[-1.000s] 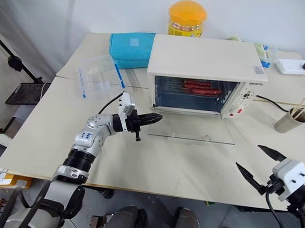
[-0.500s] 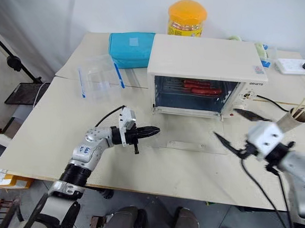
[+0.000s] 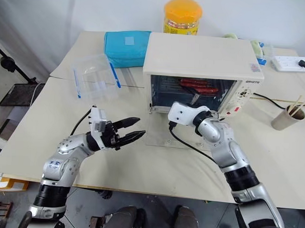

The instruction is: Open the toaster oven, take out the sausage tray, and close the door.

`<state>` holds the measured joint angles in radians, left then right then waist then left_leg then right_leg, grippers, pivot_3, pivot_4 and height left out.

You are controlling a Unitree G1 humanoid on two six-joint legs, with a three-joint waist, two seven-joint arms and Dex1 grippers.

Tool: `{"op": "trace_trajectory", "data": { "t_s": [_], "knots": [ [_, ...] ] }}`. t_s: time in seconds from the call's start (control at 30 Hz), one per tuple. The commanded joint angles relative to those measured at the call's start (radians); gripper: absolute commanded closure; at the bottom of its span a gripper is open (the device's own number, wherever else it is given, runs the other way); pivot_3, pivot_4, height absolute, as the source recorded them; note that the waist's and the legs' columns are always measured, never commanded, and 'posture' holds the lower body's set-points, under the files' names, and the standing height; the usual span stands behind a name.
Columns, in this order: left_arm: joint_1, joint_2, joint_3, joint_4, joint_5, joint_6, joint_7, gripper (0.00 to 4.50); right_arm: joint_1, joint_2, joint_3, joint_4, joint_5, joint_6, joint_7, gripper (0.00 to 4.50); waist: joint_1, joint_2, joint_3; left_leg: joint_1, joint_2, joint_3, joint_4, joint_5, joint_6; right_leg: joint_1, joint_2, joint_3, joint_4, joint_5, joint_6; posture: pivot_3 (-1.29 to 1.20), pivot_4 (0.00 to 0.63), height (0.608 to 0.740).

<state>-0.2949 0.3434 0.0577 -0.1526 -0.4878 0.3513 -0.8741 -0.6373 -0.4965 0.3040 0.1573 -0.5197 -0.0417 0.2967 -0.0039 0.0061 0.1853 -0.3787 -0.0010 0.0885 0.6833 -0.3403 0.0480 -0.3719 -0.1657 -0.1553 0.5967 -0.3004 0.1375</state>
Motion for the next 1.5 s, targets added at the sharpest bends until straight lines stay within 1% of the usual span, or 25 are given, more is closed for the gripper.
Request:
{"op": "trace_trajectory", "data": {
  "t_s": [0.03, 0.07, 0.17, 0.23, 0.4, 0.5, 0.57, 0.67, 0.8, 1.03, 1.13, 1.3, 1.5],
  "knots": [
    [0.015, 0.019, 0.01, -0.067, -0.033, 0.017, 0.012, 0.37, -0.105, 0.027, 0.021, 0.099, -0.075, -0.052, -0.101, 0.0, -0.005, 0.0, 0.0, -0.001, 0.0, 0.001, 0.0, 0.0, 0.0, -0.001, 0.0, 0.0, 0.0, 0.0, 0.0, 0.0, 0.15, 0.74],
    [0.017, 0.021, 0.008, -0.073, -0.036, 0.021, 0.015, 0.37, -0.127, 0.038, 0.031, 0.14, -0.087, -0.054, -0.109, 0.0, -0.009, 0.0, 0.0, -0.001, 0.001, 0.001, 0.0, 0.0, 0.0, -0.002, 0.0, 0.0, 0.001, 0.0, 0.0, 0.0, 0.15, 0.74],
    [0.016, 0.017, 0.006, -0.075, -0.047, 0.028, 0.027, 0.34, -0.175, 0.04, 0.062, 0.236, -0.132, -0.106, -0.16, 0.61, -0.011, 0.0, 0.0, -0.001, 0.001, 0.0, -0.001, 0.0, -0.001, -0.002, 0.001, 0.0, 0.002, 0.0, -0.001, 0.0, 0.15, 0.74],
    [0.016, 0.018, 0.003, -0.073, -0.05, 0.03, 0.026, 0.34, -0.197, 0.037, 0.078, 0.274, -0.148, -0.149, -0.181, 1.22, -0.011, 0.0, 0.0, -0.001, 0.001, 0.0, -0.001, 0.0, -0.001, -0.002, 0.001, 0.0, 0.002, 0.0, -0.001, 0.0, 0.15, 0.74],
    [0.0, 0.02, -0.006, -0.051, -0.045, 0.024, 0.011, 0.34, -0.228, 0.054, 0.096, 0.339, -0.164, -0.191, -0.212, 2.94, -0.021, 0.0, 0.0, -0.001, 0.001, 0.0, -0.001, 0.0, -0.001, -0.003, 0.001, 0.0, 0.002, 0.0, -0.001, 0.0, 0.15, 0.74],
    [-0.036, 0.014, -0.024, -0.012, -0.033, 0.007, -0.009, 0.34, -0.238, 0.068, 0.1, 0.376, -0.173, -0.183, -0.217, 3.92, -0.025, 0.0, 0.0, -0.001, 0.001, 0.0, -0.001, 0.001, -0.001, -0.003, 0.001, 0.0, 0.002, 0.0, -0.001, 0.0, 0.15, 0.74],
    [-0.066, 0.01, -0.031, 0.015, -0.032, -0.002, -0.022, 0.34, -0.247, 0.071, 0.094, 0.394, -0.18, -0.175, -0.234, 4.48, -0.026, 0.0, 0.0, -0.001, 0.002, 0.0, -0.001, 0.001, -0.001, -0.003, 0.001, 0.0, 0.002, 0.0, -0.001, 0.0, 0.15, 0.74],
    [-0.13, 0.001, -0.046, 0.074, -0.023, -0.023, -0.042, 0.34, -0.263, 0.069, 0.086, 0.388, -0.193, -0.185, -0.257, 4.48, -0.026, -0.001, 0.0, -0.001, 0.002, 0.0, -0.001, 0.001, -0.002, -0.003, 0.001, 0.0, 0.002, 0.0, -0.001, 0.0, 0.15, 0.74],
    [-0.227, -0.021, -0.059, 0.178, -0.003, -0.069, -0.066, 0.34, -0.275, 0.08, 0.082, 0.334, -0.201, -0.174, -0.246, 4.48, -0.026, -0.001, 0.0, -0.001, 0.002, 0.0, -0.001, 0.002, -0.002, -0.003, 0.002, 0.0, 0.002, 0.0, -0.001, 0.0, 0.15, 0.74],
    [-0.438, -0.076, -0.034, 0.413, 0.019, -0.133, -0.06, 0.34, -0.232, 0.079, 0.073, 0.259, -0.192, -0.151, -0.202, 4.48, -0.028, -0.001, 0.0, -0.006, 0.002, 0.0, -0.001, 0.003, -0.002, -0.007, 0.002, -0.001, 0.002, 0.0, -0.001, 0.0, 0.15, 0.74],
    [-0.472, -0.079, -0.025, 0.46, 0.028, -0.143, -0.049, 0.34, -0.189, 0.082, 0.051, 0.187, -0.163, -0.127, -0.173, 4.48, -0.03, -0.001, 0.0, -0.008, 0.002, 0.0, -0.002, 0.003, -0.002, -0.01, 0.002, -0.002, 0.002, 0.0, -0.001, 0.0, 0.15, 0.74],
    [-0.471, -0.065, 0.003, 0.466, -0.005, -0.115, -0.076, 0.34, -0.056, 0.028, 0.03, -0.012, -0.171, -0.117, -0.102, 4.48, -0.025, -0.001, 0.0, -0.01, 0.001, -0.003, -0.003, 0.003, -0.002, -0.011, 0.002, -0.003, 0.004, 0.0, -0.001, 0.0, 0.15, 0.74],
    [-0.5, -0.047, 0.034, 0.522, -0.014, -0.11, -0.098, 0.34, 0.06, 0.001, -0.017, -0.193, -0.172, -0.068, -0.035, 4.48, -0.02, -0.001, 0.0, -0.011, 0.001, -0.002, 0.0, 0.003, -0.002, -0.011, 0.002, -0.003, 0.004, 0.0, -0.001, 0.0, 0.15, 0.74]
  ]
}}
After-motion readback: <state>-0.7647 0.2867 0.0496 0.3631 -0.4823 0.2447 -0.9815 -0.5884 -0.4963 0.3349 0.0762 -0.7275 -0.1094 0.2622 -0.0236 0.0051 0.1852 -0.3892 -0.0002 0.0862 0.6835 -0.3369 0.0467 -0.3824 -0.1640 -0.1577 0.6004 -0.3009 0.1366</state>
